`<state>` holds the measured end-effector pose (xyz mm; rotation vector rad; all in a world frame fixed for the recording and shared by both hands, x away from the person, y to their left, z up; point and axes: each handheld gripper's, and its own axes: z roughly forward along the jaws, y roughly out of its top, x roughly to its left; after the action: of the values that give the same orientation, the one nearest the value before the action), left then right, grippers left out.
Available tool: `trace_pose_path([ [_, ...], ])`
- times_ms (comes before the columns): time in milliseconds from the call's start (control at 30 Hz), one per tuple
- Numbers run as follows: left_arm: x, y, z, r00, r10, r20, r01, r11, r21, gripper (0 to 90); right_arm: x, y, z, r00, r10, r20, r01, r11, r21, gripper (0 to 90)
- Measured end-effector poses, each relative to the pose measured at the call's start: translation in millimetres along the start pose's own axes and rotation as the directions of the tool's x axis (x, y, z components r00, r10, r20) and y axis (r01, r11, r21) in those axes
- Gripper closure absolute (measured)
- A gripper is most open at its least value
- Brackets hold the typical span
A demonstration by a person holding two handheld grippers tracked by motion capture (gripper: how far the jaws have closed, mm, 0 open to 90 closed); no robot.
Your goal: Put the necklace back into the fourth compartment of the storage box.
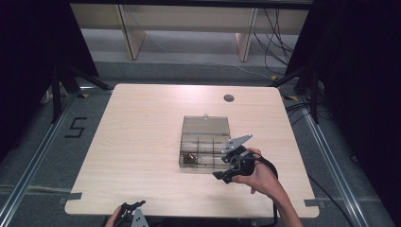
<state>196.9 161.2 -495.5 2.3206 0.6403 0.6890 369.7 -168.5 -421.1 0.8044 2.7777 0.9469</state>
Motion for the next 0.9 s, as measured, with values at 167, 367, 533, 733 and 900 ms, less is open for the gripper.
trace_pose_path([
  [167, -0.2, 0.0, 0.1, 1.0000, 0.000, 0.000, 0.000, 1.0000, -0.001, 15.4, 3.5, -2.6, -0.8, 0.9992, 0.037, 0.012, -0.037, 0.999, 0.000, 31.1],
  [367, 0.2, 0.0, -0.3, 1.0000, 0.000, 0.002, 0.000, 1.0000, -0.002, 15.4, 6.2, -6.0, -7.5, 0.9983, 0.058, 0.002, -0.058, 0.998, -0.014, 29.9],
  [533, 0.4, 0.0, -0.3, 1.0000, -0.002, 0.002, 0.002, 1.0000, -0.002, 15.4, 5.9, -9.6, -8.6, 0.9997, 0.026, -0.004, -0.026, 0.999, -0.039, 29.7],
  [733, 0.5, -0.2, -0.2, 1.0000, -0.004, 0.000, 0.004, 1.0000, -0.002, 15.4, 10.2, -14.0, -10.4, 0.9986, 0.052, -0.005, -0.052, 0.998, -0.037, 29.6],
  [900, 0.7, -0.3, -0.6, 1.0000, -0.006, -0.004, 0.006, 1.0000, -0.001, 15.4, 10.4, -16.8, -11.4, 0.9997, 0.015, -0.017, -0.016, 0.998, -0.058, 29.6],
])
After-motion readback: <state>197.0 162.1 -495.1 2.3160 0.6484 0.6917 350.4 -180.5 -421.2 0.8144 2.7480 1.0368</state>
